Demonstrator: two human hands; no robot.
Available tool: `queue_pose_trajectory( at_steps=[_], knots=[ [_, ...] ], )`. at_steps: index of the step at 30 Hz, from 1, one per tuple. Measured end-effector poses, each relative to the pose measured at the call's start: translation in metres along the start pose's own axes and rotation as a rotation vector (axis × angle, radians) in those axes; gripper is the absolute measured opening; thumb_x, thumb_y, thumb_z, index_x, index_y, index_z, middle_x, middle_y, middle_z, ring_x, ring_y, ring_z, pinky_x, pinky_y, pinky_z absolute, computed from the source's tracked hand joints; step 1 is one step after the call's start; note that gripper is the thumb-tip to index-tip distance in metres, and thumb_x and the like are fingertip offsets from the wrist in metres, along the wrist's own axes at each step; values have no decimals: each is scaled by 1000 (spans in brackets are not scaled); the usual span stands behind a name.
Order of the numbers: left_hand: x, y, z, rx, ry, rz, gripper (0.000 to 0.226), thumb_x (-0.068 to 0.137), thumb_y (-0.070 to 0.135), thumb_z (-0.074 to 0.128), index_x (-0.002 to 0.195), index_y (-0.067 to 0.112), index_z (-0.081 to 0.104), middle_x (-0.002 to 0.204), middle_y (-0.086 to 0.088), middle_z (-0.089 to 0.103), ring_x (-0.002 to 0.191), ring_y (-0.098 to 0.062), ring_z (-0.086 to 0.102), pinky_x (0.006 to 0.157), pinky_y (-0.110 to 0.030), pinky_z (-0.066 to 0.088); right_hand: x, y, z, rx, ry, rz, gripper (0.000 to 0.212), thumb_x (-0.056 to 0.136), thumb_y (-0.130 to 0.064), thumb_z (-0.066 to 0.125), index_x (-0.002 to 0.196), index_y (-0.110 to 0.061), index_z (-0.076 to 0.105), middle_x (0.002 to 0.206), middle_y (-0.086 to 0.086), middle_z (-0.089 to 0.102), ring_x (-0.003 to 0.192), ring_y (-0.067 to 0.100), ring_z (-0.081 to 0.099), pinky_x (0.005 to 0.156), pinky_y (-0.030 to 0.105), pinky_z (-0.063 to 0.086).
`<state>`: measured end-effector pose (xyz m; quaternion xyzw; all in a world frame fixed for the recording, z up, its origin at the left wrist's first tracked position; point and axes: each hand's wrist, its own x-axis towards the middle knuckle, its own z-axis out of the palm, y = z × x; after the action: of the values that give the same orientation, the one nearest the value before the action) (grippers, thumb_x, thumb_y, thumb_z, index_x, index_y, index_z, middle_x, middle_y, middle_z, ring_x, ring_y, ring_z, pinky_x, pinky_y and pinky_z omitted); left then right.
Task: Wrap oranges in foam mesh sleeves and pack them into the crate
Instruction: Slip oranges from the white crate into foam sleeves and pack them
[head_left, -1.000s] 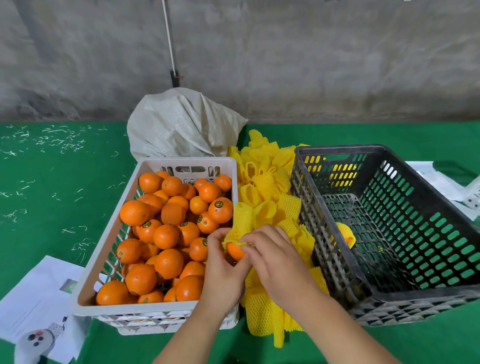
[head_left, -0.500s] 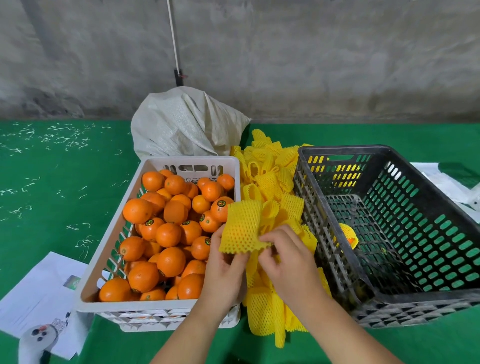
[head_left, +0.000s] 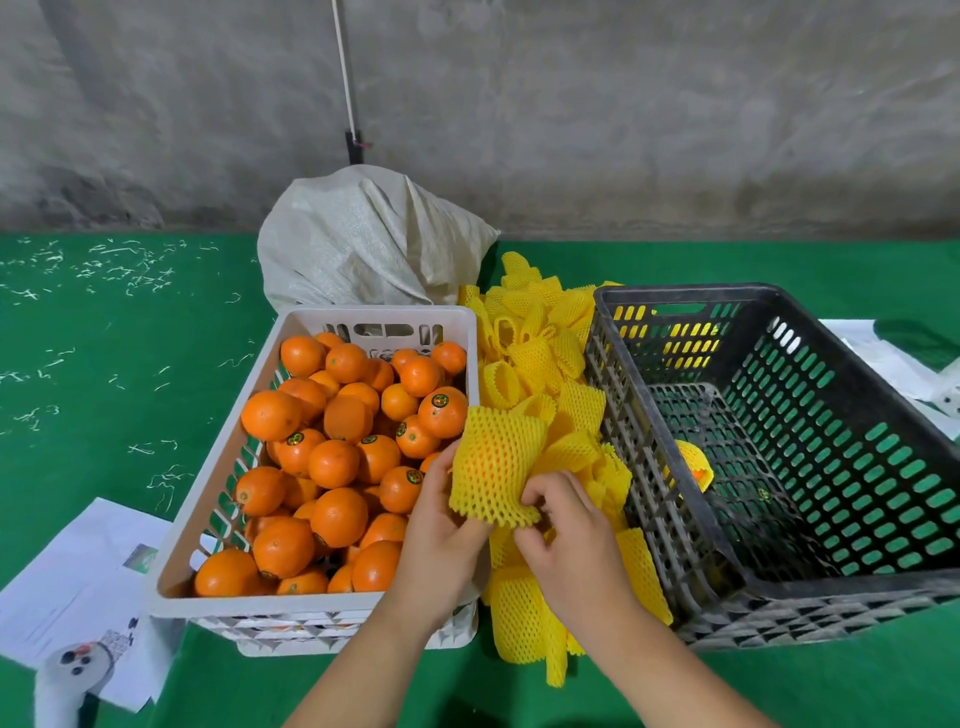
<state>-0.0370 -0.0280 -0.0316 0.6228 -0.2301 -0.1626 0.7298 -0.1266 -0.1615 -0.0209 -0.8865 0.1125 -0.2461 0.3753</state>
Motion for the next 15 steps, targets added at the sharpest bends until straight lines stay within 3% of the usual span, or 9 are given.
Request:
queue_pose_trajectory(
  at_steps=[4,6,8,10,12,15],
  knots=[
    [0,-2,0,14,110,12,63,91,-10,70,139,28,53,120,10,72,107,-9,71,84,-21,56,-4,-8,0,88,-86,33,23,85,-27,64,98,-36,47,97,-19,46,88,5,50,70,18,39],
    [1,-3,0,33,152,11,68,89,-8,73,134,40,54,118,11,72,103,-10,71,82,-24,57,1,-17,-7,429,-29,263,31,79,-51,62,106,-44,50,104,-21,54,96,3,57,79,18,44],
    [2,-4,0,57,131,18,68,91,-3,76,135,45,55,124,11,70,109,-11,70,85,-25,58,9,-22,-10,774,-32,508,51,71,-70,64,117,-52,49,114,-25,61,103,-2,64,88,28,52],
    [1,-4,2,21,19,13,65,95,-2,72,143,38,53,134,7,68,120,-15,68,92,-25,57,16,-28,-8,822,-145,587,69,66,-70,73,128,-54,46,127,-20,63,113,2,66,96,39,55],
    [-1,-7,3,40,-60,3,65,96,-7,65,148,31,53,136,4,68,125,-15,66,97,-26,56,18,-32,-6,763,-126,593,79,64,-57,79,136,-46,49,129,-13,67,117,11,67,98,43,56],
    [-3,-11,6,105,-44,-5,51,98,-3,65,130,38,65,104,-2,74,93,-13,69,80,-28,56,19,-31,-13,855,66,661,73,64,-48,80,133,-37,56,124,-6,71,112,17,70,97,46,56]
  ],
)
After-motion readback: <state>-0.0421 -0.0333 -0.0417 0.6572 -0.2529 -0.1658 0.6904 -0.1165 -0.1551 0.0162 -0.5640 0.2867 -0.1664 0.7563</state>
